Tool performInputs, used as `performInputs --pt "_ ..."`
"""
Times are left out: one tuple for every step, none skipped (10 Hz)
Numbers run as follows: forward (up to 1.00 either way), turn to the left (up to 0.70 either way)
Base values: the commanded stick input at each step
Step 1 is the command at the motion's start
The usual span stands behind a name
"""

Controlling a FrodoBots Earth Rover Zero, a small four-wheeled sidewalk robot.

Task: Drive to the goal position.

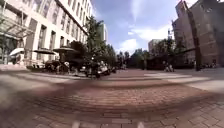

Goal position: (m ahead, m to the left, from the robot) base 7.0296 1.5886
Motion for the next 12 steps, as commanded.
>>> performInputs --pt "0.7 0.0" --pt "0.7 0.0" --pt "0.7 0.0" --pt "0.7 0.0" --pt "0.7 0.0" --pt "0.7 0.0" --pt "0.7 0.0" --pt "0.7 0.0" --pt "0.7 0.0" --pt "0.7 0.0" --pt "0.7 0.0" --pt "0.7 0.0"
